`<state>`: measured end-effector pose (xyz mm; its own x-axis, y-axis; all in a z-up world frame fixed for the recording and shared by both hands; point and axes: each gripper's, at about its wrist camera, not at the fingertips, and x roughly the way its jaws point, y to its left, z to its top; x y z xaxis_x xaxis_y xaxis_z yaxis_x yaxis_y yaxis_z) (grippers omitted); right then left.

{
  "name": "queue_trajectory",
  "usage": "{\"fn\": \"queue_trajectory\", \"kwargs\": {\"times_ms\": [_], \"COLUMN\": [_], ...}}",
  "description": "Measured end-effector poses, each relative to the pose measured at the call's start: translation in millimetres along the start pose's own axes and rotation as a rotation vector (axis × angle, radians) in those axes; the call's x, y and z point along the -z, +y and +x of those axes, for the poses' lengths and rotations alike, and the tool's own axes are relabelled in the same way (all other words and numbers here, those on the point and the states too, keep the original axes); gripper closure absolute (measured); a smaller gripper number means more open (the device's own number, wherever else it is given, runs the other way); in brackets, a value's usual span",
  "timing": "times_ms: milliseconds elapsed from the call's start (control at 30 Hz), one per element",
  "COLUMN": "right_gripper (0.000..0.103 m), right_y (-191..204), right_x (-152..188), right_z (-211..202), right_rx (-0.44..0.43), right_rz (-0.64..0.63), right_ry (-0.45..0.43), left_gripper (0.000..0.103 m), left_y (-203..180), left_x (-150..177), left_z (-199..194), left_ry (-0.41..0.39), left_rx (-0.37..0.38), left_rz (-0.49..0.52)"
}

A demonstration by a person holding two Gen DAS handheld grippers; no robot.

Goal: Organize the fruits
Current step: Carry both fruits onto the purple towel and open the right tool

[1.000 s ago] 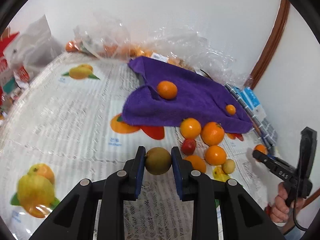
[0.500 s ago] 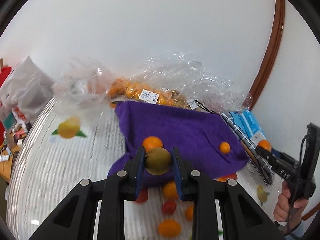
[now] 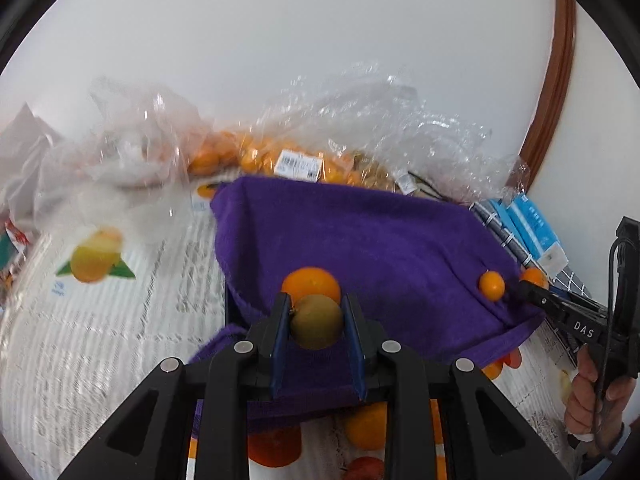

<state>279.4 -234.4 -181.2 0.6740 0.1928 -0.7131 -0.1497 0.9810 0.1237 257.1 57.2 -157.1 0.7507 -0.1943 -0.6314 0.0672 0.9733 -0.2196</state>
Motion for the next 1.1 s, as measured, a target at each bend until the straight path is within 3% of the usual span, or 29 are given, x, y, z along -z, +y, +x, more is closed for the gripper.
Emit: {"fn": "queue_trajectory", "kwargs": {"times_ms": [233, 733, 1100], "right_gripper": [0.061, 0.06, 0.045], "right_y": [2, 8, 6], "right_x": [8, 11, 9], "right_z": [14, 16, -1], "right_rx": [-0.015, 0.038, 0.059], "right_rz": [0.002, -0.029, -0.01], "right_ry": [0.042, 0.028, -0.048], "left_gripper": [0.078, 0.078, 0.078], "left_y": [-2, 0, 1], "left_x": [4, 5, 3], "left_z": [10, 16, 16], "left_ry": [0.022, 0.053, 0.059], "left_rx": [-0.014, -0.032, -0.019], "left_rz": [-0.003, -0.008, -0.012]}}
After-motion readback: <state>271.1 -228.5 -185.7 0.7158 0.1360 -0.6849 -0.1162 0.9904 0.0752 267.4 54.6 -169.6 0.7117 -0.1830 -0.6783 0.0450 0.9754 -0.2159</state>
